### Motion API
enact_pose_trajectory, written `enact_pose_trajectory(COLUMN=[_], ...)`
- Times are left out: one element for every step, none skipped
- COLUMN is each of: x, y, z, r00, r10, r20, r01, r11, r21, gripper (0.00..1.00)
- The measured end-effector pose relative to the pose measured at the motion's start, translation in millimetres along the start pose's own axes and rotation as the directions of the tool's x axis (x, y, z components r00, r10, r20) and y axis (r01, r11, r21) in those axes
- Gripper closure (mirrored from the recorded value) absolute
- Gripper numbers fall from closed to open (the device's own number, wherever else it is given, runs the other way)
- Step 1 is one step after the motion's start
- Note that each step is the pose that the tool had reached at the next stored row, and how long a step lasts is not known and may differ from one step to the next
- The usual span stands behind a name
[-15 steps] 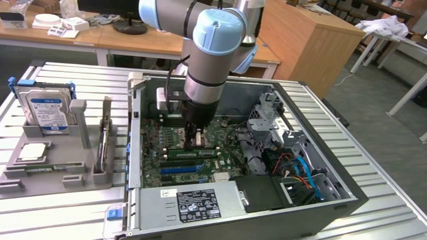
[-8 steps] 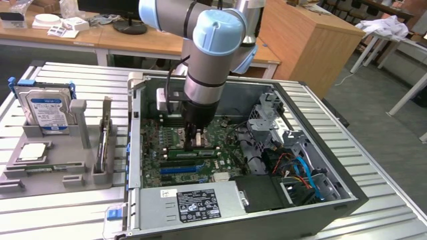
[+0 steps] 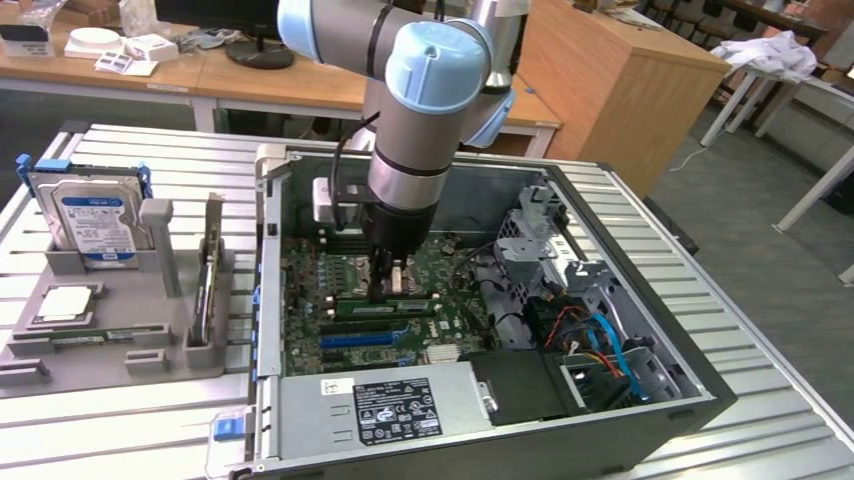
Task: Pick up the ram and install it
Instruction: 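Press down the ram until it locks into place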
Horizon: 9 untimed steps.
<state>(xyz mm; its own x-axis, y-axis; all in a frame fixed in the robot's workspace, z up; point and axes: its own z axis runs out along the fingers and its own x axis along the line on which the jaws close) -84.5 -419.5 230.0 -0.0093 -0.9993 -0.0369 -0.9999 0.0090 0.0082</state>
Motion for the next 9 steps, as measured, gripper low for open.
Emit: enact_pose_trajectory(x=[0.0,0.0,0.0,0.0,0.0,0.1,0.1,0.1,0.1], y=[0.0,0.0,0.0,0.0,0.0,0.0,0.0,0.0,0.0], z=[0.0,0.1,0.5,0.9,1.2,1.5,1.7,2.0,2.3], r00=[1.0000,1.0000,1.0000,1.0000,1.0000,1.0000,1.0000,1.0000,1.0000], r10=[0.000,0.000,0.000,0.000,0.000,0.000,0.000,0.000,0.000], r20=[0.0001,0.0001,0.0004,0.0004,0.0002,0.0001,0.0000,0.0000,0.0000], r01=[0.000,0.000,0.000,0.000,0.000,0.000,0.000,0.000,0.000], r11=[1.0000,1.0000,1.0000,1.0000,1.0000,1.0000,1.0000,1.0000,1.0000], r21=[0.0000,0.0000,0.0002,0.0002,0.0001,0.0001,0.0000,0.0000,0.0000], gripper=[0.89,0.89,0.89,0.89,0.89,0.89,0.89,0.89,0.89])
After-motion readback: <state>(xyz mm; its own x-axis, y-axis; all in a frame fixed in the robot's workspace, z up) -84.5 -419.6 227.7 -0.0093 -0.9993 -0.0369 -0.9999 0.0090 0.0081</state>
